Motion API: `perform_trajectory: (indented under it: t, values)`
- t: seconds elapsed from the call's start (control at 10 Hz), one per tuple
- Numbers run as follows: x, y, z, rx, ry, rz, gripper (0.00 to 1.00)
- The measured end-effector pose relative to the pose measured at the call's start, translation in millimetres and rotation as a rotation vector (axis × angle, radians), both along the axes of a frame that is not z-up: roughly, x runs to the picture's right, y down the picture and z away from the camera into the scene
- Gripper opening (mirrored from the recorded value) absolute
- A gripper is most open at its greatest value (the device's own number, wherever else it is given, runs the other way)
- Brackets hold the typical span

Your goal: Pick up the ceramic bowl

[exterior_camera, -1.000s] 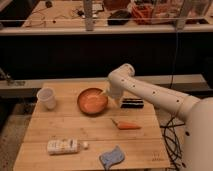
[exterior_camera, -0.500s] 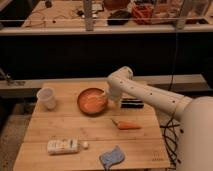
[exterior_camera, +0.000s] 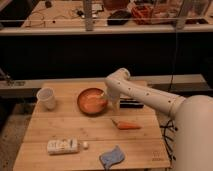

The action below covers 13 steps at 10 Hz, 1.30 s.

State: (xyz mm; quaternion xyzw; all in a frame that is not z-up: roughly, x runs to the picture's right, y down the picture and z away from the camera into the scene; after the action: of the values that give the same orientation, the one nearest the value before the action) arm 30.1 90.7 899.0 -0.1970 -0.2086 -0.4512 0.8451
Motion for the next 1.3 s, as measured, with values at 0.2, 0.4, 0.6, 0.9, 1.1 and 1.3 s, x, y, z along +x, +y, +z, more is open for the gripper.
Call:
perform_trajectory:
  t: [0.2, 0.4, 0.6, 0.9, 1.1, 1.3]
  values:
    - [-0.9, 0.8, 3.7, -0.002, 0.001, 0.0, 0.8]
    - [-2.3, 3.5, 7.8, -0.008, 0.003, 0.002, 0.8]
    - [-4.5, 4.4, 9.6, -0.013, 0.003, 0.001, 0.79]
    - [-4.0, 4.3, 10.5, -0.011, 0.007, 0.008, 0.63]
    - [-5.8, 4.2, 10.8, -0.012, 0.008, 0.01, 0.49]
    - [-5.9, 3.5, 11.8, -0.015, 0.011, 0.011, 0.28]
